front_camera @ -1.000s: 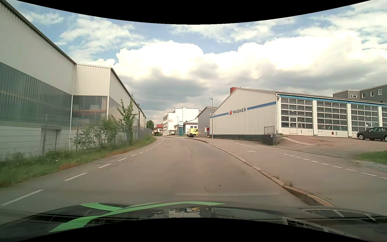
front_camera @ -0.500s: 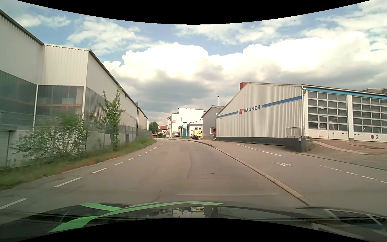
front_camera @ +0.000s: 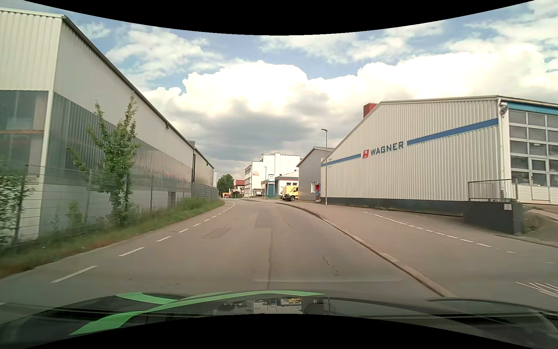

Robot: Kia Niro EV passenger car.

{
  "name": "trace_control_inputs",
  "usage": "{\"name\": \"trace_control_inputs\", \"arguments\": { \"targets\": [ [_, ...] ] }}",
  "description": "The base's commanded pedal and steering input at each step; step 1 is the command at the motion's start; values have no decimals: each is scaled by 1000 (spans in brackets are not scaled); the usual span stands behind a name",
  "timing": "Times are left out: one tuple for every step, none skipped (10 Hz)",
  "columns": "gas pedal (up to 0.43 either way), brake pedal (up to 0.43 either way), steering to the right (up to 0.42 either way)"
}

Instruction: Follow the waypoints while adhering to traffic rules and regulations

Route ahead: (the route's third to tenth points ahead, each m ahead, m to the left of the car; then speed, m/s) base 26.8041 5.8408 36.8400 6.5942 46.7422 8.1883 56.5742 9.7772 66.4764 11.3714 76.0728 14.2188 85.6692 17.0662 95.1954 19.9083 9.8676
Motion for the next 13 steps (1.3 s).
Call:
{"name": "trace_control_inputs", "arguments": {
  "targets": [
    [220,0,-24],
    [209,0,-24],
    [209,0,-26],
    [209,0,-26],
    [209,0,-26],
    [209,0,-26],
    [209,0,-26],
    [209,0,-26],
    [209,0,-26],
    [209,0,-25],
    [209,0,-25],
    [209,0,-26],
    [209,0,-25]
  ]
}}
